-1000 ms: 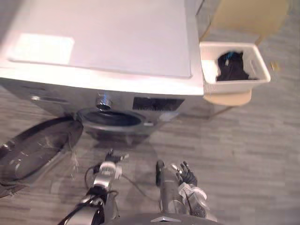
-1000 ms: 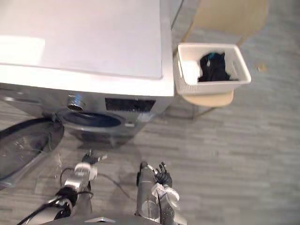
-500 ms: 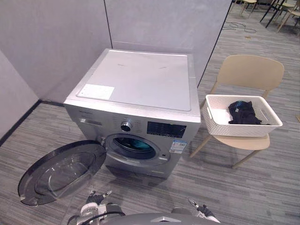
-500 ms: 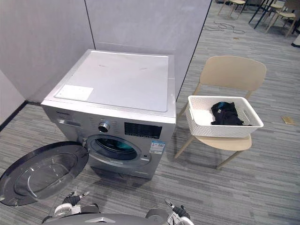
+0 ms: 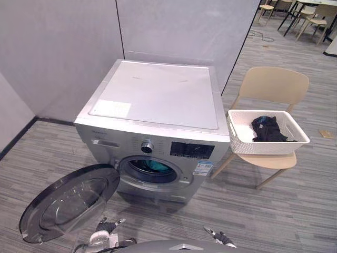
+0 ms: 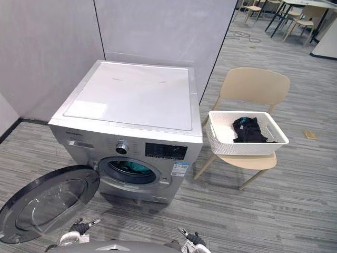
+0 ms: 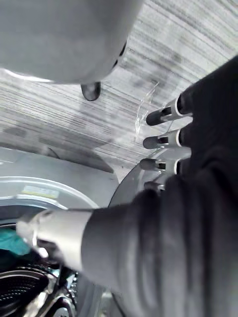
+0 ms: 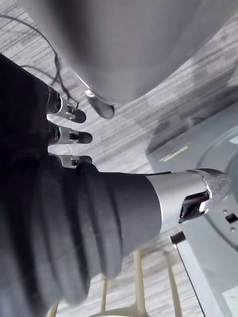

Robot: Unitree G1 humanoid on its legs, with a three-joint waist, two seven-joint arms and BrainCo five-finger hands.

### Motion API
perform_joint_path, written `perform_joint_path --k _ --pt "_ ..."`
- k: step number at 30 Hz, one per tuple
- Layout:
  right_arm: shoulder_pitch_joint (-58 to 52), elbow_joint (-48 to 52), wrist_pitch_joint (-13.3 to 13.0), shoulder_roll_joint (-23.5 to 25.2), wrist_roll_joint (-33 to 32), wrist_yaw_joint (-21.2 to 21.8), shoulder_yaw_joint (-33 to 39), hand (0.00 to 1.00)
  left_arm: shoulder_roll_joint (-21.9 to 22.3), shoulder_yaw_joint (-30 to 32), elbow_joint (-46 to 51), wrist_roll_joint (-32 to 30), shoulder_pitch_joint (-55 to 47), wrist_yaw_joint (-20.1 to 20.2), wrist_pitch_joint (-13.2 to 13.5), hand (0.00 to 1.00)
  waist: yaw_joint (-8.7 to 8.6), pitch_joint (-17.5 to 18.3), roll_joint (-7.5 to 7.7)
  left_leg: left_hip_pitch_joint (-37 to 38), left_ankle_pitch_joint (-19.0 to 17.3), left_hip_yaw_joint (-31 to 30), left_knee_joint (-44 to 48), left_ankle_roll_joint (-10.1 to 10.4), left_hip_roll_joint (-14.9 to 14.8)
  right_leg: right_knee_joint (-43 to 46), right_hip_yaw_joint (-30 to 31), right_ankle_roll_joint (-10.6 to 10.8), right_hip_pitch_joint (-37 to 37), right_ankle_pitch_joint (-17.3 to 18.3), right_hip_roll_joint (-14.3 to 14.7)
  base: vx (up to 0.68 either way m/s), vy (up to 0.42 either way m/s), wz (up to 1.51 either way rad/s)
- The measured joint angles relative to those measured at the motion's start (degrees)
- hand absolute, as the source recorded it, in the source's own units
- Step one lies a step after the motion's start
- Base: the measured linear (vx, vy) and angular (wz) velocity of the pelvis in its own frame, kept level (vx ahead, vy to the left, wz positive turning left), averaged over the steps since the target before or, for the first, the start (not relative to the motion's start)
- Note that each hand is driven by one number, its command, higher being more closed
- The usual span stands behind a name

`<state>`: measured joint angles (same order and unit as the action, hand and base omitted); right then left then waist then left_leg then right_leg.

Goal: Pick up the laundry basket with both hands and put the clothes into the washing machine.

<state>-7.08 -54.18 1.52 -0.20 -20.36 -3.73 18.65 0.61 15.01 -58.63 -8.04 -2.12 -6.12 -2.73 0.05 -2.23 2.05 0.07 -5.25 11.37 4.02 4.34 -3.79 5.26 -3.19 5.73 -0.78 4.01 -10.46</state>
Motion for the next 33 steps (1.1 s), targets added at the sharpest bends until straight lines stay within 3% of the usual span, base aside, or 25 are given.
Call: perform_joint_path --k 4,5,8,9,12,13,14,15,16,17,18,19,20,22,23,24,25,26,27,28,29,30,31,32,33 --pt "0.83 4.06 -0.18 0.48 -0.03 0.06 0.12 0.0 0.31 -1.13 -0.75 -0.05 2.12 0.3 -0.01 0.0 -0.29 -1.27 -1.07 0.58 0.57 3.28 1.05 0.26 -2.46 17.0 1.25 -0.41 -10.21 1.63 2.07 0.13 -0.073 -0.63" --pt "1.13 4.17 -0.53 0.98 -0.03 0.21 0.65 0.0 0.4 -1.22 -1.36 -0.18 2.95 0.42 -0.07 0.0 -0.5 -2.49 -0.2 1.85 0.44 5.05 0.9 0.19 -2.86 19.36 0.36 -0.65 -11.25 1.46 2.18 0.13 -0.052 -0.75" --pt "1.3 3.61 -0.57 1.09 0.0 0.74 3.14 0.0 0.58 -0.98 -2.53 -0.89 4.19 0.49 -0.24 0.0 -1.25 -4.01 -1.02 3.95 0.32 8.01 0.58 0.03 -5.19 21.5 -3.62 -4.22 -12.01 1.96 1.33 0.09 -0.056 -0.54" --pt "1.17 3.35 -0.5 1.12 0.0 0.77 3.66 0.0 0.62 -1.2 -2.75 -0.91 4.19 0.49 -0.3 0.0 -1.49 -4.01 -0.97 4.38 0.32 8.65 0.44 0.04 -5.23 24.07 -4.99 -4.43 -12.7 3.17 -0.05 0.05 -0.025 -0.27" --pt "1.33 0.08 -0.03 0.83 0.07 0.61 9.75 0.0 -1.93 -1.86 -3.14 -0.29 3.09 0.35 -0.34 0.0 -1.47 -4.1 -1.11 6.19 0.6 9.99 0.73 0.9 -6.95 29.74 -7.45 -3.37 -14.32 4.94 -9.68 0.1 -0.14 -0.29" --pt "1.51 -0.6 -0.05 0.68 0.07 0.62 10.01 0.0 -2.62 -1.96 -3.3 -0.06 2.89 0.27 -0.35 0.0 -1.45 -4.1 -1.09 6.3 0.74 10.08 0.89 1.31 -7.59 28.53 -6.83 -3.0 -14.43 4.14 -10.7 0.11 -0.376 -0.36" --pt "1.84 -1.09 0.01 0.54 -0.15 0.58 10.89 0.0 -4.01 -2.66 -3.52 0.0 2.08 0.28 -0.34 0.0 -1.43 -4.14 -0.92 6.66 0.92 10.13 0.84 3.1 -8.79 24.56 -5.5 -3.73 -14.42 0.32 -11.99 0.09 -0.44 -0.33" --pt "1.69 -2.44 -0.03 0.75 -0.63 0.57 11.69 0.0 -5.22 -2.77 -3.82 0.43 1.31 0.32 -0.24 0.0 -1.53 -4.06 0.0 7.07 0.34 9.7 0.89 6.1 -9.21 21.22 -1.86 -4.1 -14.19 -8.58 -12.1 0.09 -0.479 -0.27" --pt "1.85 -3.28 -0.14 0.59 -1.6 0.53 12.24 0.0 -5.84 -2.9 -4.35 0.21 1.31 0.31 -0.14 0.0 -1.69 -4.05 0.24 7.33 -0.28 8.57 0.81 7.29 -9.86 21.81 0.7 0.41 -14.26 -5.9 -10.58 0.07 -0.536 -0.21" --pt "1.92 -4.76 -0.12 -0.98 -2.14 0.49 12.71 0.0 -5.11 -3.52 -5.59 -0.07 1.88 0.41 0.18 0.0 -1.6 -4.54 -1.78 6.94 -0.36 6.19 0.96 7.44 -11.57 21.87 2.71 4.23 -13.87 -2.91 -8.17 0.04 -0.484 -0.23" --pt "1.9 -5.87 0.0 -2.45 -2.13 0.51 13.87 0.0 -4.22 -3.73 -5.75 -0.16 1.9 0.55 0.39 0.0 -1.7 -4.99 -2.52 7.29 -0.36 4.37 0.98 7.49 -12.4 21.09 2.41 7.21 -12.98 0.92 -7.34 0.03 -0.438 -0.33" --pt "1.78 -6.64 0.22 -2.88 -2.07 0.43 14.28 0.0 -4.01 -3.44 -5.76 -0.18 1.91 0.55 0.41 0.0 -1.6 -4.99 -2.57 7.93 -0.44 4.36 1.05 7.76 -12.45 21.1 2.39 8.16 -12.68 3.68 -7.35 0.0 -0.327 -0.31" --pt "1.98 -7.89 0.73 -4.39 -1.93 0.48 14.23 0.0 -3.1 -3.02 -5.97 -0.55 1.92 0.58 0.41 0.0 -2.29 -5.81 -4.09 8.89 -0.5 4.38 1.38 8.7 -14.0 23.38 2.4 7.88 -12.35 6.08 -6.05 -0.02 -0.273 -0.12" --pt "0.83 -8.17 1.31 -4.71 -1.91 0.53 13.29 0.0 -2.59 -1.33 -5.77 -0.71 1.12 0.57 0.76 0.0 -2.85 -5.66 -4.05 9.33 0.52 3.41 4.53 9.55 -16.0 27.38 2.16 6.3 -12.26 9.89 -4.75 -0.03 -0.255 0.02" --pt "0.71 -8.83 1.41 -4.71 -1.87 0.7 12.02 0.0 -2.62 0.13 -4.98 0.11 0.52 0.53 0.75 0.0 -2.79 -5.22 -3.68 7.08 1.84 1.48 9.12 8.36 -17.55 27.88 1.86 5.3 -12.03 11.22 -3.43 -0.03 -0.27 -0.08" --pt "0.78 -9.51 1.4 -4.68 -1.83 0.8 10.77 0.0 -2.78 1.07 -4.75 0.8 0.29 0.51 0.75 0.0 -2.72 -4.58 -2.91 4.65 4.06 0.22 12.12 5.09 -18.12 27.3 1.7 4.6 -11.86 11.21 -2.84 -0.02 -0.407 0.07" --pt "1.08 -9.84 1.32 -4.71 -1.79 1.17 10.21 0.0 -2.9 1.21 -4.16 1.73 0.23 0.37 0.61 0.0 -3.01 -3.97 -2.71 1.37 9.12 -0.26 16.02 -2.31 -19.77 23.94 0.15 2.66 -10.03 10.06 -1.26 0.0 -0.3 0.13" --pt "1.1 -9.82 1.29 -4.78 -1.79 1.2 9.98 0.0 -2.82 1.25 -3.79 1.89 0.14 0.42 0.61 0.0 -3.06 -3.96 -2.81 0.51 10.2 -0.13 16.82 -3.88 -20.32 23.15 -0.28 2.1 -9.51 9.71 -0.8 0.03 -0.298 0.21" --pt "1.0 -9.79 1.07 -4.92 -1.84 1.19 9.39 0.0 -2.7 1.23 -2.83 2.37 -0.03 0.41 0.62 0.0 -3.19 -4.0 -3.24 -1.47 13.56 1.2 19.25 -7.75 -22.2 20.99 -1.11 0.81 -8.29 8.84 0.67 0.0 -0.219 0.04" --pt "1.3 -9.67 0.72 -4.95 -1.91 1.11 8.58 0.0 -2.75 1.19 -1.7 2.7 -0.11 0.39 0.63 0.0 -2.93 -4.32 -3.25 -3.12 19.38 3.4 21.87 -9.57 -24.6 18.78 -1.68 -0.22 -6.6 7.84 2.45 0.0 -0.273 -0.06" --pt "2.29 -9.4 0.39 -4.82 -2.09 0.96 8.14 0.0 -2.52 1.09 -1.03 2.76 -0.06 0.34 0.73 0.0 -2.3 -4.93 -2.48 -4.93 19.46 2.83 26.15 -9.28 -24.97 17.39 -1.18 -1.35 -5.25 7.25 3.18 0.03 -0.206 -0.27" --pt "3.06 -9.24 -0.3 -6.04 -2.26 0.47 7.27 0.0 -1.93 -0.12 -0.51 2.73 0.34 0.48 0.73 0.0 -1.63 -5.46 -3.18 -7.05 8.3 0.53 34.3 -3.32 -21.2 15.14 -0.42 -3.4 -3.48 6.2 3.28 0.07 -0.057 -0.42" --pt "4.11 -9.01 -0.76 -7.2 -2.22 0.45 7.02 0.0 -1.3 -1.58 -0.38 2.76 0.31 0.55 0.78 0.0 -1.36 -5.7 -3.69 -8.05 -0.73 -0.8 37.22 -0.71 -14.15 13.38 0.52 -4.49 -2.43 5.42 3.12 0.08 0.014 -0.44" --pt "4.55 -8.61 -0.95 -7.51 -2.17 0.45 6.81 0.0 -1.08 -2.23 -0.27 2.73 0.34 0.55 0.85 0.0 -1.21 -5.85 -3.95 -8.14 -3.4 -0.95 36.04 -0.25 -10.45 12.64 0.82 -4.4 -2.1 4.95 3.02 0.06 0.105 -0.41" --pt "4.72 -7.37 -1.3 -7.5 -2.0 0.51 6.3 0.0 -0.94 -3.91 -0.04 2.7 0.35 0.57 1.0 0.0 -1.06 -6.26 -4.73 -7.95 -5.74 -0.87 29.78 -0.54 -3.93 11.47 0.84 -4.33 -1.37 4.4 3.17 0.03 0.089 -0.26"
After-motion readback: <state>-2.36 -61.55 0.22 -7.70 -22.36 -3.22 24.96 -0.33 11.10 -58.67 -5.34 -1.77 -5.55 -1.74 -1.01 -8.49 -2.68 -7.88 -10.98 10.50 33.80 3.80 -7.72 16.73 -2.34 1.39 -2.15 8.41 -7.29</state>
